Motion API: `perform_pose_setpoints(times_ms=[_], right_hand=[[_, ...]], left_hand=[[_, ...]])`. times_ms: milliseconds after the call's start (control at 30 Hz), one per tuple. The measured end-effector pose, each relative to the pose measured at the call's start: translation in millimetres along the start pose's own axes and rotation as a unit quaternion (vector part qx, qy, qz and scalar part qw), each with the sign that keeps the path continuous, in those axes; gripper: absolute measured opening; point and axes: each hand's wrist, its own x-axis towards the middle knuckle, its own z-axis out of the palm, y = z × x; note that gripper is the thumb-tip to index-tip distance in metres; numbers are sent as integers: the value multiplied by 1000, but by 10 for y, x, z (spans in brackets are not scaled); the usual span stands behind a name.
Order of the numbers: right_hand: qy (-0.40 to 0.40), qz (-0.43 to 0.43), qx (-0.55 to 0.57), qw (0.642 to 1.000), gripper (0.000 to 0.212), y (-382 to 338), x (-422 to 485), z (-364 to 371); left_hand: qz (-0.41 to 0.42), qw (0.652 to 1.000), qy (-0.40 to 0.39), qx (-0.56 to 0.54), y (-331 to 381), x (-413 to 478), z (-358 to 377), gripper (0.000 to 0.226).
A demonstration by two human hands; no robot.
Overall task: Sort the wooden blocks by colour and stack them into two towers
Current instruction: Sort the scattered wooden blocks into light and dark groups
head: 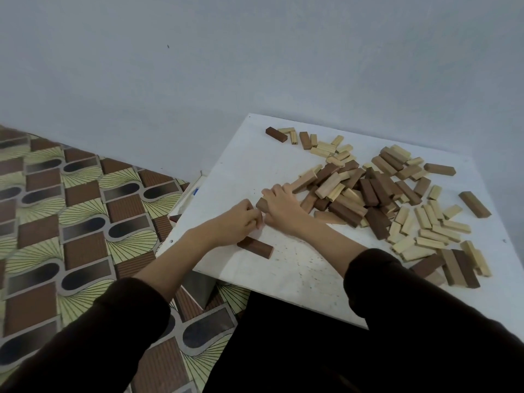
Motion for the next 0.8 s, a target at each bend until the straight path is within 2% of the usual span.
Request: perform_pose_setpoints(times_ms=[100,200,300,433,600,733,800], right_hand=[[0,-13,-28,1000,39,4,-32,18],[-17,-28,-51,998,53,2,-31,32],[-2,-53,-68,996,27,33,2,70],[-1,-46,-31,998,24,3,-64,7],[61,7,56,997,40,100,-245,-425],[115,93,120,982,42,498,-369,-787],[139,149,175,963,42,721,-410,-874]], left_hand=[[1,999,-40,-14,-9,-47,-4,21],[27,996,-82,9,-13,-41,5,25],[47,996,-75,31,-14,3,17,19],[76,993,-68,57,8,32,-2,16],[45,989,-18,139,20,96,85,26],[60,992,96,56,187,314,48,23],[70,985,156,19,359,528,3,23]])
